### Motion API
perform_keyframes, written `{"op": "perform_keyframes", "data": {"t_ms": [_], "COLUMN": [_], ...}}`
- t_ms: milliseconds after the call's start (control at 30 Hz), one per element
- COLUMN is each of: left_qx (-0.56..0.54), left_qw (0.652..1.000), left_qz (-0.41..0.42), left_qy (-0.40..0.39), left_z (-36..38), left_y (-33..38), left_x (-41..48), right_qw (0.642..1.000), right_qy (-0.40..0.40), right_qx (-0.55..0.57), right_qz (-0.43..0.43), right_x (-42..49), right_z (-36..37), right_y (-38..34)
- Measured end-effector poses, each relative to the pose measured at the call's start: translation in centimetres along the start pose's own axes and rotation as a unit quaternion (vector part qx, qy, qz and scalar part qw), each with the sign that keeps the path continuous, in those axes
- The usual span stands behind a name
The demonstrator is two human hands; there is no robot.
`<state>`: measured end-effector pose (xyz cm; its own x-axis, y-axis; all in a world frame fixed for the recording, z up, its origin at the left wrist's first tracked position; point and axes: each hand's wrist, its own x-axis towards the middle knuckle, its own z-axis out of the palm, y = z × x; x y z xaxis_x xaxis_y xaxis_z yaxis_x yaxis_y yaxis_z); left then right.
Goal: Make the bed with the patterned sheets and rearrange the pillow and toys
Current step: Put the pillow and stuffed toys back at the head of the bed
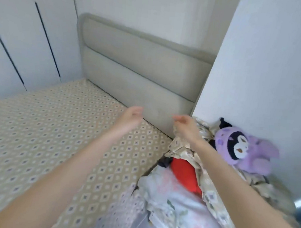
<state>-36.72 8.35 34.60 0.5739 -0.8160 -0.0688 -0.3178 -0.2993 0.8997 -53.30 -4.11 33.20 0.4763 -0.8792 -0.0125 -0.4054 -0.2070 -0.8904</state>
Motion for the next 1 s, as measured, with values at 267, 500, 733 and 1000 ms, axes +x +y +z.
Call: {"op": "perform_keyframes", "data": {"t_ms": [267,500,733,1000], "left_qx": [-0.022,-0.057,-0.057,-0.074], "left_qw": [0.995,0.987,0.98,0.963], "left_qz": [0.035,0.003,-0.049,-0.083], "left_qy": [-0.092,-0.15,-0.186,-0.247], "left_z": [6.5,15.4,28.2,34.7], "left_y": [3.8,5.7,5.8,4.2], "left_x": [-1.7,0.6,5.6,8.4], "right_qw": [0.99,0.934,0.889,0.897], "right_qy": [0.074,0.082,-0.003,-0.076], "right_qx": [-0.118,-0.332,-0.399,-0.396], "right_qz": [0.033,0.104,0.226,0.181], "right_x": [-4.1,-1.8,1.1,3.1], "right_z": [-9.9,-17.7,-23.1,-23.8], "right_y": [2.8,9.1,17.6,22.8]}}
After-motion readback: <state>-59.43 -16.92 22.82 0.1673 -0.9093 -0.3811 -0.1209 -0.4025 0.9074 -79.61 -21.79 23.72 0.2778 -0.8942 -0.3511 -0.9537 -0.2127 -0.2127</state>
